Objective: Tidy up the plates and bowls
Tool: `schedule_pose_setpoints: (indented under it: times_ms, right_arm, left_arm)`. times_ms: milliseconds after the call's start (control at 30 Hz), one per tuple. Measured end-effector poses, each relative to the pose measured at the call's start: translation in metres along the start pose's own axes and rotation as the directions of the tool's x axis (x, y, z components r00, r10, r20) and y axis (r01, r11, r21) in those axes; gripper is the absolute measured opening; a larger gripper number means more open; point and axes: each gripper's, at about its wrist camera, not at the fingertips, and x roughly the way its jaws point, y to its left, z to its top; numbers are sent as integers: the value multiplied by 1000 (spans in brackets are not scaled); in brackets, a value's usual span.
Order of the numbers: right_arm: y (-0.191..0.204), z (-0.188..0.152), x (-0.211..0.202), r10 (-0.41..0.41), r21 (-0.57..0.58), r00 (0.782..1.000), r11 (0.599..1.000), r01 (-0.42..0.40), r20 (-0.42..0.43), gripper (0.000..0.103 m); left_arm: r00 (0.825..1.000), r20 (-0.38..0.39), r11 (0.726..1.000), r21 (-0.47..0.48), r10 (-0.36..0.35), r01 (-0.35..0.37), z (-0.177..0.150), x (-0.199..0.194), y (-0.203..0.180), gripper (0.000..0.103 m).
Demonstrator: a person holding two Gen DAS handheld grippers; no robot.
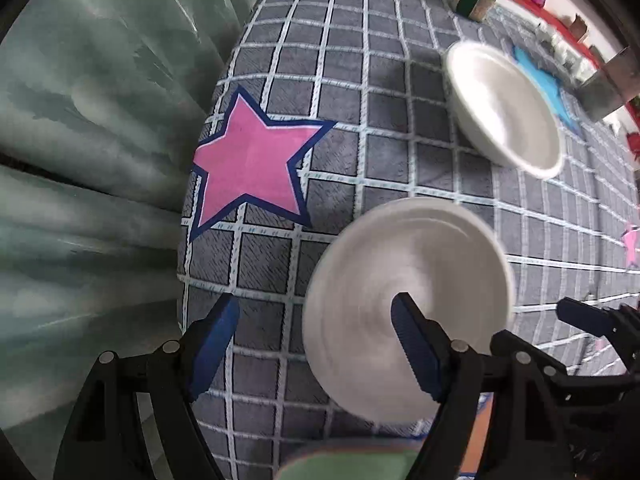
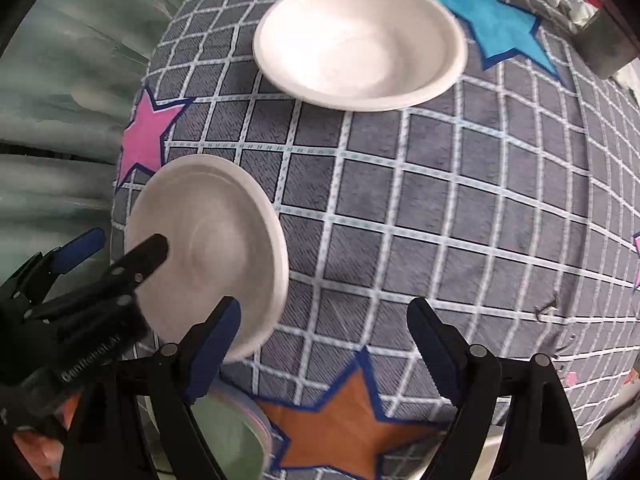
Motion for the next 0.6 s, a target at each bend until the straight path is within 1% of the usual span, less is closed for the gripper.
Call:
schedule_pose_setpoints:
  times_ms: [100,133,167,233,267,300,333,367,400,433,467,500,533,600]
  right_arm:
    - [1,3,11,-5,19,1000,1000,5,-13,86]
    - [1,4,13,-11,23,1000,1000,12,-13,83]
    - [4,6,18,-15,26,1000,1000,15,-13,71]
    - [7,10,26,-11,42,1000,999,12,-23,63]
    - [9,13,30,-4,48,1000,999,5,-28,63]
    - [11,15,35,4,49,1000,999,-2,-31,62]
    - [12,17,38,11,47,999,999,-9,-32,54]
    - [12,17,39,32,45,999,999,-30,-34,49]
    - [13,18,42,40,42,999,998,-38,-37,47]
    - [12,17,42,57,36,998,998,-55,-39,40]
    - [13,17,43,76,35,996,997,-75,-40,33]
    - [11,17,43,88,35,995,996,-86,-43,31]
    - [12,17,43,93,35,995,995,-91,-45,31]
    - [13,15,41,111,33,993,993,-109,-37,31]
  left_arm:
    - [999,-37,999,-17,-33,33,4,15,6,81]
    - [998,-47,999,-20,-46,45,5,19,7,80]
    - [997,-56,999,-18,-52,51,5,23,7,79]
    - [996,-72,998,-11,-55,54,6,29,6,73]
    - [995,-81,998,-11,-57,56,6,32,5,72]
    - [994,-87,998,-12,-60,59,6,34,5,68]
    - [994,-88,998,-10,-62,62,5,36,4,66]
    - [995,-86,998,-4,-60,60,6,36,3,65]
    - [995,-83,998,5,-58,59,6,37,1,62]
    - [995,-81,998,10,-58,59,6,36,-1,56]
    - [995,-81,998,15,-60,62,7,36,-3,53]
    - [995,-83,998,18,-63,65,8,35,-6,47]
    - [994,-86,997,22,-66,68,9,35,-11,44]
    - [994,-88,998,35,-57,61,10,34,-21,44]
